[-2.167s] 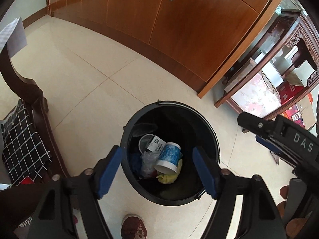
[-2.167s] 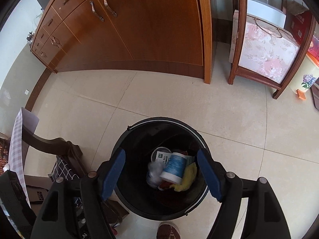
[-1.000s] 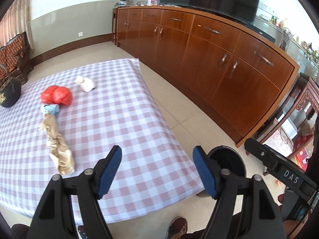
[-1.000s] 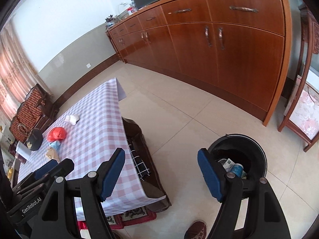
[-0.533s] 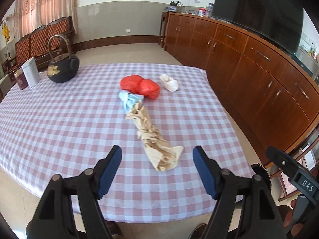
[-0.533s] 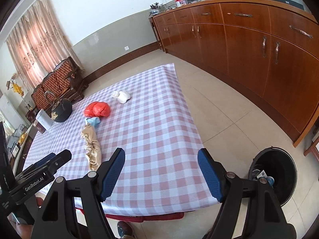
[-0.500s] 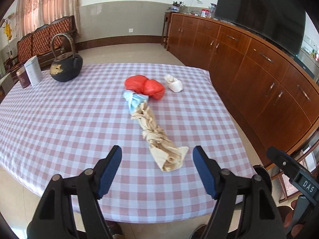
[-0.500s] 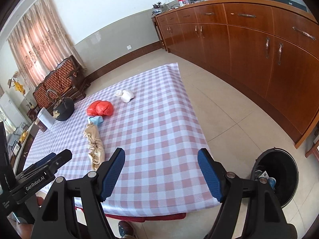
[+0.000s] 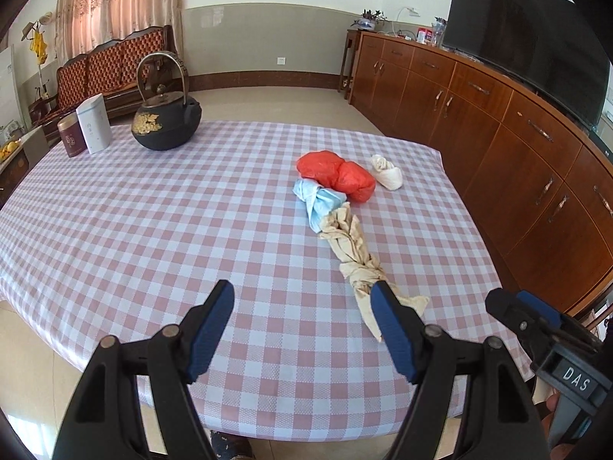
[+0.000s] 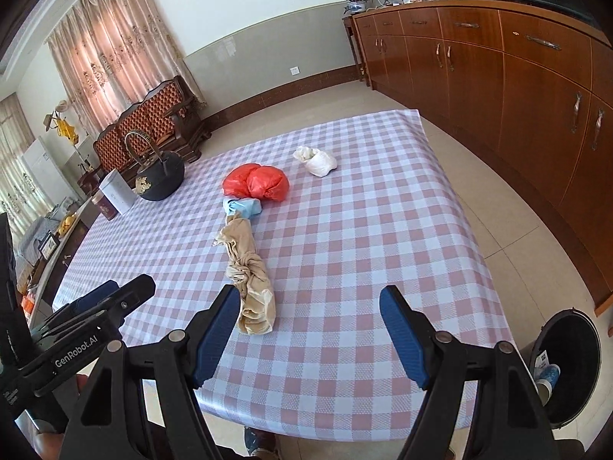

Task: Collect trash
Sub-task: 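Move both tools back over the table toward the stocking and mask, then grasp the beige stocking with the right tool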

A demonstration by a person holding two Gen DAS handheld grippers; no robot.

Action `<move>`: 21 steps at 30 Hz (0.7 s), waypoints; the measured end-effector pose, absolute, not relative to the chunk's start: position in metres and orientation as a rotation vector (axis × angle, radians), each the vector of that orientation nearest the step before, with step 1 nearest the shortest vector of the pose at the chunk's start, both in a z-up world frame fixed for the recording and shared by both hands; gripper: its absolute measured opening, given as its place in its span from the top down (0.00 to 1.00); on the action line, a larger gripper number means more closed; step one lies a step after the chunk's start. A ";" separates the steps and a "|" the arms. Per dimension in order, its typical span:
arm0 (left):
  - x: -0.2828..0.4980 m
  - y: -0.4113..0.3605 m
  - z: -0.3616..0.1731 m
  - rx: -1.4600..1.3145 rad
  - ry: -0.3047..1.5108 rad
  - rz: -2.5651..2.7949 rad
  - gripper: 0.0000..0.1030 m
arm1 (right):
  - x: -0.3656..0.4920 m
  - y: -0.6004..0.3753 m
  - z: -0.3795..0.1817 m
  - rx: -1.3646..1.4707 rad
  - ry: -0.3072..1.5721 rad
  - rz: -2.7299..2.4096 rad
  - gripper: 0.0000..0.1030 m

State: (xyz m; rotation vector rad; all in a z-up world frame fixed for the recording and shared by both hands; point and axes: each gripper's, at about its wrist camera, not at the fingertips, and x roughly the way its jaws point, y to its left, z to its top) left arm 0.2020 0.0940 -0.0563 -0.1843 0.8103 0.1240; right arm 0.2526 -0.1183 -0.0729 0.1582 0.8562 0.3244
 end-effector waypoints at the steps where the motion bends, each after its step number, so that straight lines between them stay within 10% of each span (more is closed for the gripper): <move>1: 0.203 0.096 -0.057 -0.185 0.810 0.128 0.27 | 0.254 -0.115 -0.074 0.155 0.857 0.329 0.25; 21: 0.229 0.132 -0.082 -0.180 0.834 0.178 0.27 | 0.302 -0.052 -0.116 0.098 0.933 0.406 0.25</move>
